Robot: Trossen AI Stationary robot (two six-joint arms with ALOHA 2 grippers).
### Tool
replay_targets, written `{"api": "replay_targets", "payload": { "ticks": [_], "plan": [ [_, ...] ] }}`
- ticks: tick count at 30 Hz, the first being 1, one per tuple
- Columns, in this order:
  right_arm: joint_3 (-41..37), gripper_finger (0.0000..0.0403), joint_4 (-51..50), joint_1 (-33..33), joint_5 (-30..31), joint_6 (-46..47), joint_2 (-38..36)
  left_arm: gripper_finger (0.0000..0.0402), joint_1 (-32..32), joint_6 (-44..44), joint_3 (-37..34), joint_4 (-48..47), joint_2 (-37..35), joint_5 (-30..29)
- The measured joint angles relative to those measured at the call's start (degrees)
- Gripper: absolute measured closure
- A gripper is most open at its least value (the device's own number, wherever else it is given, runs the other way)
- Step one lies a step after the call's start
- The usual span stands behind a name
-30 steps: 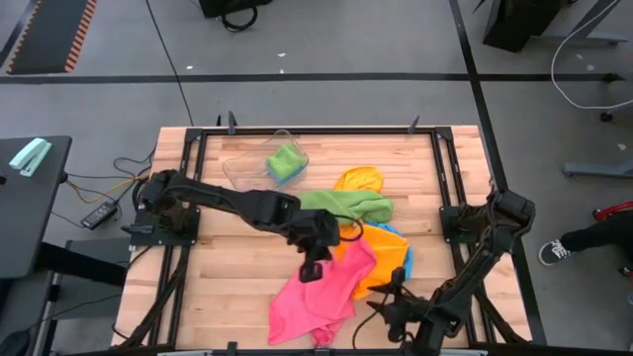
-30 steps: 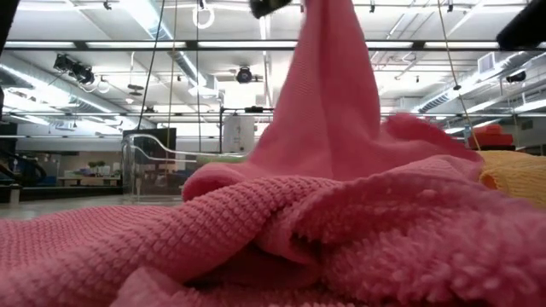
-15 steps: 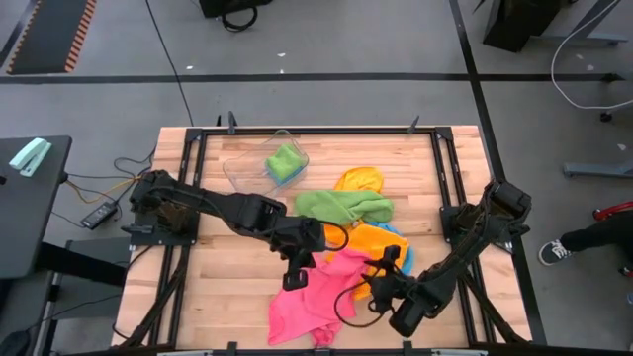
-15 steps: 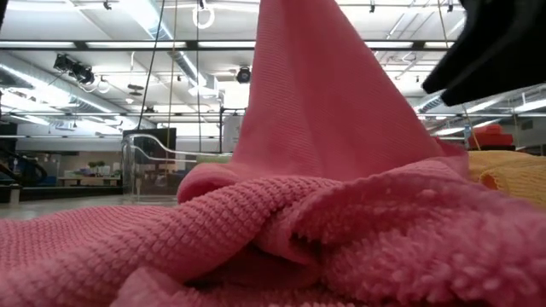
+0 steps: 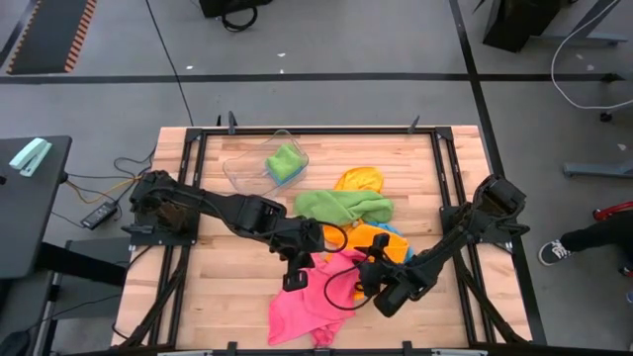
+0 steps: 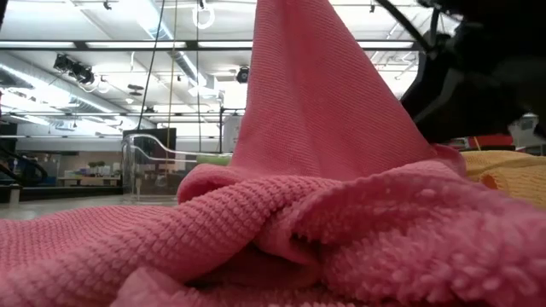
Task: Fold microfiber towels
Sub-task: Fold the left pink microfiber towel
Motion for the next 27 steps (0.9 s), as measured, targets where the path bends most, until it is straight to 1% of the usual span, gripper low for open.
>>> {"api": "replay_targets", "payload": {
  "ticks": [4,8,12,14,16,21,23,25,27],
  "plan": [
    [-3.6,0.0213,9.7,-1.1,0.0,-7.6,0.0,0.0396,0.0,1.5,0.0,0.1,0.0,-0.9],
    [-5.8,0.0215,18.3,-2.4,0.0,-13.4,0.0,0.039,0.0,1.9,0.0,0.2,0.0,-1.1],
    [-6.1,0.0232,21.6,-2.8,0.0,-16.8,0.0,0.0391,0.0,1.9,0.0,0.2,0.0,-1.1],
    [-6.1,0.025,21.5,-2.9,0.1,-17.1,0.0,0.0396,0.0,2.0,0.0,0.1,0.0,-1.1],
    [-6.1,0.028,21.5,-3.2,0.2,-17.2,0.0,0.0395,0.0,2.0,0.0,0.1,0.0,-1.1],
    [-6.1,0.0382,21.5,-3.1,0.4,-17.5,0.0,0.0388,-0.3,2.1,0.0,0.0,0.0,-2.1],
    [-6.1,0.0392,21.1,-2.2,0.9,-18.5,-0.3,0.0394,-0.4,2.1,0.0,-0.1,0.0,-2.8],
    [-5.2,0.0392,18.6,-0.3,3.1,-18.9,-1.7,0.0396,-0.8,2.1,0.0,-0.5,0.0,-3.0],
    [-3.4,0.0393,15.4,1.9,3.7,-19.0,-3.8,0.0394,-1.5,2.1,0.0,-1.4,0.0,-3.7]
  ]
}}
